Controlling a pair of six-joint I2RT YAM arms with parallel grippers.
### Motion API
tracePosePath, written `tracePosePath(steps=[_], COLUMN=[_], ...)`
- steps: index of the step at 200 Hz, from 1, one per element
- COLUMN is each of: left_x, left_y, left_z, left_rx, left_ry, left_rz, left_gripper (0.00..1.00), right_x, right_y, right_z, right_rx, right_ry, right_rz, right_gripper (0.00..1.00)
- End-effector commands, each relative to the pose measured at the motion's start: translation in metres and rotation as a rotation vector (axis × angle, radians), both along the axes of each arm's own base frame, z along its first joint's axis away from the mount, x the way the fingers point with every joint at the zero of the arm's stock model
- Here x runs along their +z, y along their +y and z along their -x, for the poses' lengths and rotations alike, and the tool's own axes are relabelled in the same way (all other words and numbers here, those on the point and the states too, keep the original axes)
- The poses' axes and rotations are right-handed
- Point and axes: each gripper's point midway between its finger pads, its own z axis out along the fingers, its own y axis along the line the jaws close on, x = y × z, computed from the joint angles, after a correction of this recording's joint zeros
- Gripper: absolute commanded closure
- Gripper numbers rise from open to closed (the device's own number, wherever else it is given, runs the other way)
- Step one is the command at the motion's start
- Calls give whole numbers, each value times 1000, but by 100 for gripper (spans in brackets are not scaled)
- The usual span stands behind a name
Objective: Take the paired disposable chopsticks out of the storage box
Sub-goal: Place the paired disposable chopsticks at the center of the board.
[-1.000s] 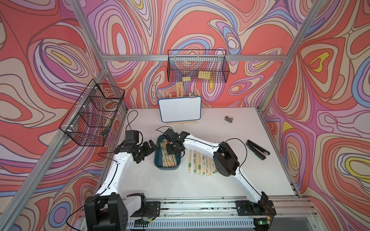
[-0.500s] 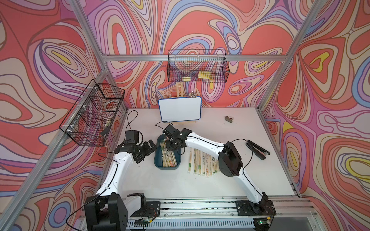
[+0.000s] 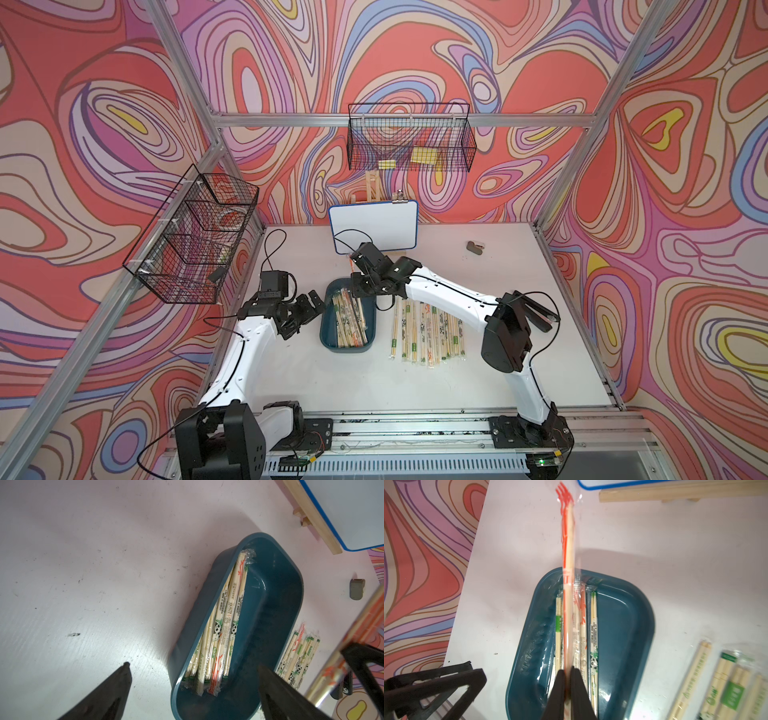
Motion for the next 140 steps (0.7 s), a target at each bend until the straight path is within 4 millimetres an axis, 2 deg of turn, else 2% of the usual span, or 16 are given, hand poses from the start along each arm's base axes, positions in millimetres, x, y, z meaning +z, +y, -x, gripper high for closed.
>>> tracePosePath(steps=[1,23,45,101,140], left_x=[8,9,11,11,11], left_y=[1,-1,-1,-4,-4], left_z=[-6,-5,-5,-3,-2], left_rx=[-12,-8,1,4,3], left_ry=[-30,-31,-38,-36,-36], left_rz=[-3,10,17,28,25], left_gripper=[0,0,0,0,0], right_x=[18,10,-7,-69,-95], right_y=[-30,-57,-73,-82,-79], right_z=[-11,-9,-2,14,18], right_rx=[-103,-171,-210,-259,-264], right_ry=[-36,-15,13,122,149], right_rz=[-23,-13,10,40,69], right_gripper=[100,100,100,100,100])
